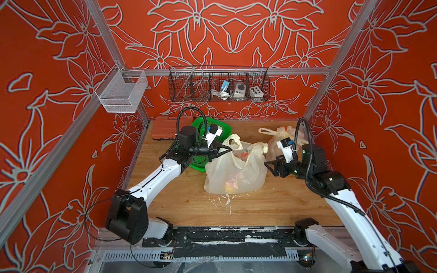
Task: Place the peach into a plastic bag & tie a knot
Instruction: Cross the plastic bag at the center of the board.
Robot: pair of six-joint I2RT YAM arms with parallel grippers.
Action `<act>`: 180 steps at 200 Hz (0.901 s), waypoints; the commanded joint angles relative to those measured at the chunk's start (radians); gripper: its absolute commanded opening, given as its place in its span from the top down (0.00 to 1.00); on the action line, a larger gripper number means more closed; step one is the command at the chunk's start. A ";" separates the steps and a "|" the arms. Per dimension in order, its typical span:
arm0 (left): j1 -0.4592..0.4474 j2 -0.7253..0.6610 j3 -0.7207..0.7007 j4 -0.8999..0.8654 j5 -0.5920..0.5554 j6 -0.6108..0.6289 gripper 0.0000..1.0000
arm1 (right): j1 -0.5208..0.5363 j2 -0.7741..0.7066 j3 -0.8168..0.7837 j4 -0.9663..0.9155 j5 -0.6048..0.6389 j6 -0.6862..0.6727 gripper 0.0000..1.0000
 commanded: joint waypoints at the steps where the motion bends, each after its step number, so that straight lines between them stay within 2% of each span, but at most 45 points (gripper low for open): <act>1: 0.006 0.000 0.034 -0.031 0.084 -0.017 1.00 | 0.010 0.002 -0.045 0.365 -0.066 -0.035 0.19; 40: 0.006 -0.006 0.045 -0.089 0.105 0.020 1.00 | 0.008 0.087 -0.110 0.597 -0.069 0.033 0.18; 116: 0.004 0.010 0.040 -0.067 0.161 0.003 1.00 | -0.004 0.262 -0.111 0.877 -0.219 0.078 0.18; 133: 0.002 0.015 0.036 -0.063 0.172 0.000 1.00 | -0.004 0.315 -0.095 0.953 -0.243 0.099 0.21; 145: 0.001 0.023 0.036 -0.060 0.171 -0.006 1.00 | -0.005 0.355 -0.081 0.991 -0.275 0.109 0.31; 167: 0.002 0.033 0.057 -0.103 0.149 -0.007 1.00 | -0.005 0.368 -0.087 1.056 -0.291 0.173 0.72; 180: 0.006 0.035 0.090 -0.174 0.074 -0.022 1.00 | -0.001 0.335 -0.104 1.050 -0.292 0.177 0.88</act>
